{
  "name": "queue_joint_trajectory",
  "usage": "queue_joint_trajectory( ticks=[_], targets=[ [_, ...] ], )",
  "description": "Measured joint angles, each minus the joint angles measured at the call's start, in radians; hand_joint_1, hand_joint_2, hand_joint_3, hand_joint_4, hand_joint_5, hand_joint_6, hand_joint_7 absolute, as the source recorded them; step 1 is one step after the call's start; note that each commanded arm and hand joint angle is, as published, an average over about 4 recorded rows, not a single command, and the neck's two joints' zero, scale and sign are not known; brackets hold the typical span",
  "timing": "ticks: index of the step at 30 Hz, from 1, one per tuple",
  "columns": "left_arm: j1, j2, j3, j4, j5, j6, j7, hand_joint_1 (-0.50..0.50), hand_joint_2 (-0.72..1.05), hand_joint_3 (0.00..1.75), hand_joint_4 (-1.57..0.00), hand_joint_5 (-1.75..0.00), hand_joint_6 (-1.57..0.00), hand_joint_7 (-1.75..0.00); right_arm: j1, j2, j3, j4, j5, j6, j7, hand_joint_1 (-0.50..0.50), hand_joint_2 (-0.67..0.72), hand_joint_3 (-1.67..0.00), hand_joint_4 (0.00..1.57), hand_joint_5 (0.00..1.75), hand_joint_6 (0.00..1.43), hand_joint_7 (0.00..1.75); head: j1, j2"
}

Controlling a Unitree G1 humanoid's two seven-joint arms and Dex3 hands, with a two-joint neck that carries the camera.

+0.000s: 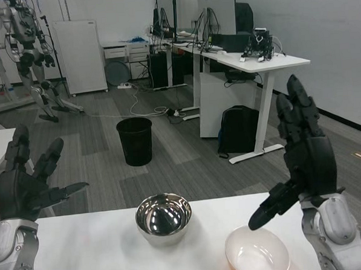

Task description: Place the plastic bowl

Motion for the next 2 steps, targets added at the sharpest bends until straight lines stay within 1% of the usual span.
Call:
queue_joint_trajectory(
  ticks=[2],
  targets=[
    [-0.001, 0.0, 0.0, 0.0, 0.0, 0.0, 0.0, -0.5, 0.25, 0.0, 0.0, 0.0, 0.0, 0.0, -0.001, 0.0, 0.01, 0.004, 0.009, 0.0, 0.004, -0.46, 0.66, 0.0, 0.0, 0.0, 0.0, 0.0, 0.0, -0.001]
  ],
)
